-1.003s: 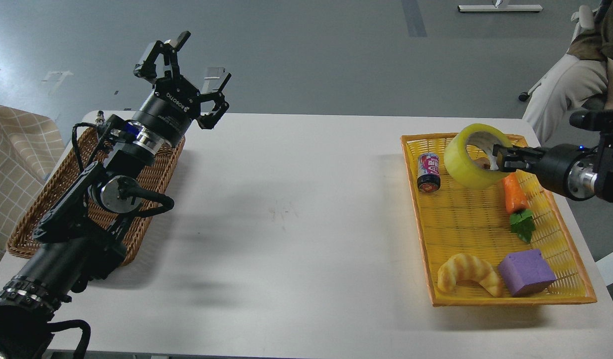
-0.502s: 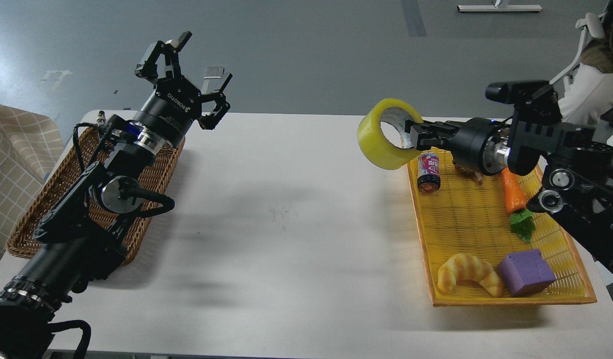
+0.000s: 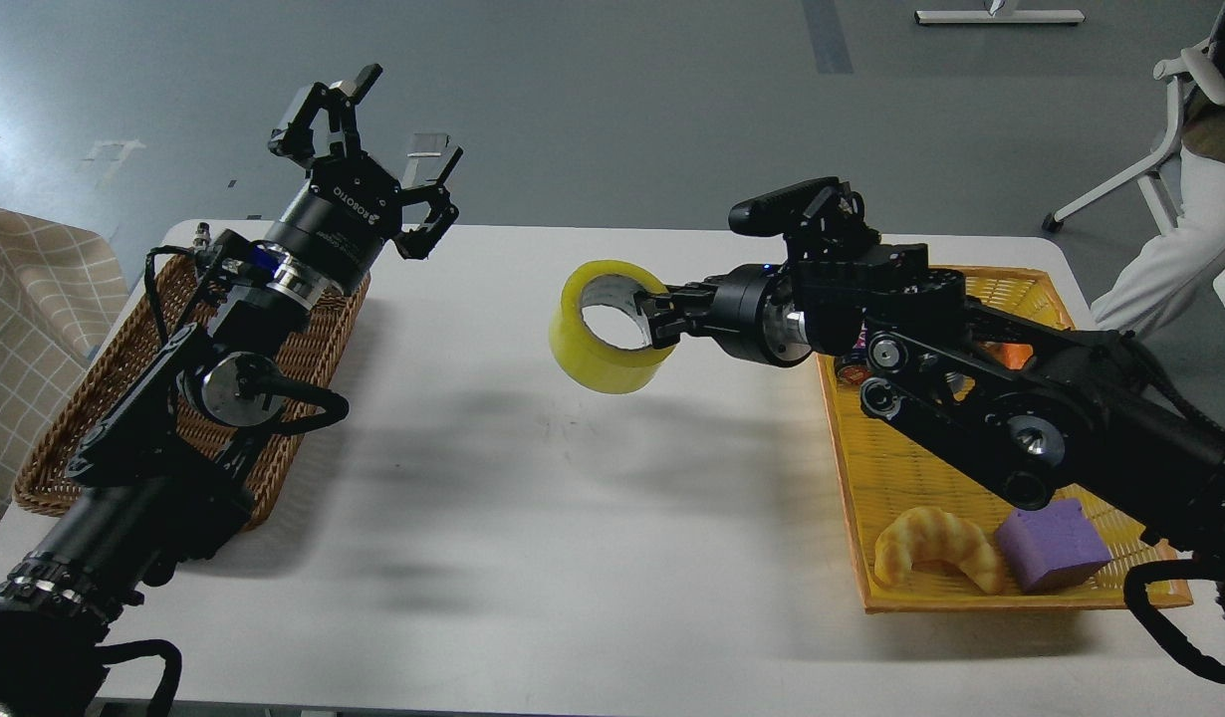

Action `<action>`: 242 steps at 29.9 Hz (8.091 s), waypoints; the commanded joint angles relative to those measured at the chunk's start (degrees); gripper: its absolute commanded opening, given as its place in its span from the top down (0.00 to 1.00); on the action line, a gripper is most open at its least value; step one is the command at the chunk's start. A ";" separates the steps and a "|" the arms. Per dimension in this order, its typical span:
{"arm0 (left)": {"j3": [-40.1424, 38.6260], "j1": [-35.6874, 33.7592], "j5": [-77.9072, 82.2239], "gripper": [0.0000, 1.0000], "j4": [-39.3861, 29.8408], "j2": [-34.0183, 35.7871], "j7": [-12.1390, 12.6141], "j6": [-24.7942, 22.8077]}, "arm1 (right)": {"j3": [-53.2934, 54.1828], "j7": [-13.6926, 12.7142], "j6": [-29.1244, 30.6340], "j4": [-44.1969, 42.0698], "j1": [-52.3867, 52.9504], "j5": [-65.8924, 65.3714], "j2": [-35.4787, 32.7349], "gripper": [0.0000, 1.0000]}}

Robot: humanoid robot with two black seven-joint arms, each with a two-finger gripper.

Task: Place and transfer tape with both arms
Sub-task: 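Lift the tape roll and carry it toward the table center, then set the tape roll on the table and open the right gripper, then raise the right gripper back above the tray, then reach the left gripper toward the tape roll on the table, then close the left gripper on the tape roll's rim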

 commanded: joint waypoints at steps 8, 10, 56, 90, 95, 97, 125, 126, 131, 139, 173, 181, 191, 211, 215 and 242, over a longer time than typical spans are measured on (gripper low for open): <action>-0.01 -0.16 0.00 0.02 0.02 0.00 -0.09 0.00 | -6.14 0.25 0.00 -12.26 1.01 -0.56 9.12 1.00; -0.01 -0.16 0.00 0.02 0.02 0.00 0.00 0.00 | -6.67 0.25 0.00 -12.70 1.01 -0.64 9.12 1.00; -0.01 -0.08 0.00 0.02 0.02 -0.08 -0.18 0.00 | -12.12 0.16 0.00 -14.99 -0.66 -0.29 9.12 0.75; -0.01 -0.08 0.00 0.02 0.02 0.09 -0.18 0.00 | 8.17 -0.19 0.00 13.92 -2.24 14.28 -12.50 0.00; -0.01 -0.25 0.00 0.02 0.02 0.00 -0.18 0.00 | 17.66 -0.19 0.00 14.81 -4.35 29.75 -15.76 0.00; -0.01 -0.25 0.00 0.02 0.02 0.00 -0.18 0.00 | 22.30 -0.10 0.00 14.54 -6.10 34.31 -15.76 0.00; -0.18 -0.60 -0.09 0.02 -1.38 1.06 -0.53 0.00 | 52.83 -0.72 0.00 -2.42 -22.45 89.62 -9.18 0.00; -0.18 -0.60 -0.18 0.02 -1.91 1.15 -0.53 0.00 | 52.83 -0.63 0.00 -2.16 -23.24 89.62 -7.86 0.00; -0.18 -0.60 -0.35 0.02 -2.18 1.06 0.17 0.00 | 53.35 -0.63 0.00 -2.16 -24.21 89.71 -6.62 0.00; -0.80 0.01 -0.70 0.02 -5.52 1.32 0.08 0.00 | 54.15 -0.63 0.00 -1.98 -25.62 89.71 -6.18 0.00; 11.15 -1.92 71.26 0.02 -21.07 9.14 -0.09 4.09 | 56.96 0.07 0.00 -2.07 -34.94 89.44 -7.41 0.00; 17.74 -3.59 86.30 0.02 -21.51 8.79 -0.09 4.09 | 57.48 0.07 0.00 -2.07 -35.29 89.44 -7.41 0.00; 29.51 -4.47 100.57 0.02 -20.47 7.30 0.43 4.62 | 57.49 0.07 0.00 -2.16 -36.17 89.44 -6.88 0.00; 33.12 -5.61 100.57 0.06 -12.29 2.90 7.73 4.18 | 57.40 0.16 0.00 -2.33 -37.31 89.44 -6.62 0.00; 33.30 -5.35 100.57 0.13 -11.50 2.82 7.91 4.18 | 57.49 0.25 0.00 -2.33 -37.49 89.44 -6.70 0.00; 34.62 -10.88 100.57 1.00 -10.62 4.13 7.03 4.27 | 57.75 0.25 0.00 -2.86 -38.10 89.44 -6.18 0.00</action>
